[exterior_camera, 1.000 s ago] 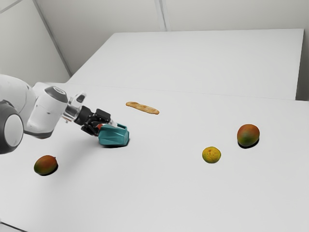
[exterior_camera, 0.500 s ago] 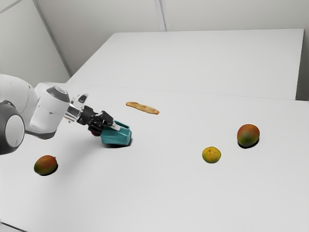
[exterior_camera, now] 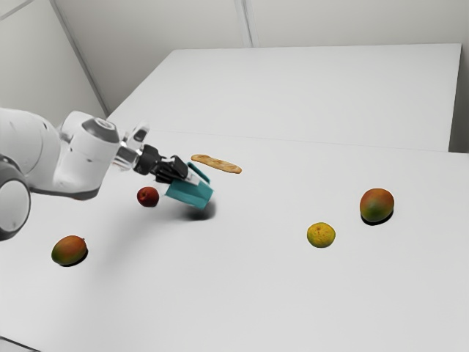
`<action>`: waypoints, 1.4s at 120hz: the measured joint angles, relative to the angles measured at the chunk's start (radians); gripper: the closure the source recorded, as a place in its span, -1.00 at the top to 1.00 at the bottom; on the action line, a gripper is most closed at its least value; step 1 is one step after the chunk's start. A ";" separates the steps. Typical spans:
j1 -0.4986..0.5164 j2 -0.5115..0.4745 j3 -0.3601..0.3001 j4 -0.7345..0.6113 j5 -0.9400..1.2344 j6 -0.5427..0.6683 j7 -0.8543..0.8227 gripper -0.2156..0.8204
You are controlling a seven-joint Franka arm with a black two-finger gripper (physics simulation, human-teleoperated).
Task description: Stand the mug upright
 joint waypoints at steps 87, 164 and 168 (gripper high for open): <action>-0.071 -0.048 -0.182 0.003 0.980 0.172 -0.242 -0.92; -0.078 -0.022 -0.182 -0.008 0.978 0.227 -0.341 -0.18; -0.079 -0.031 -0.182 -0.008 0.977 0.227 -0.343 -0.12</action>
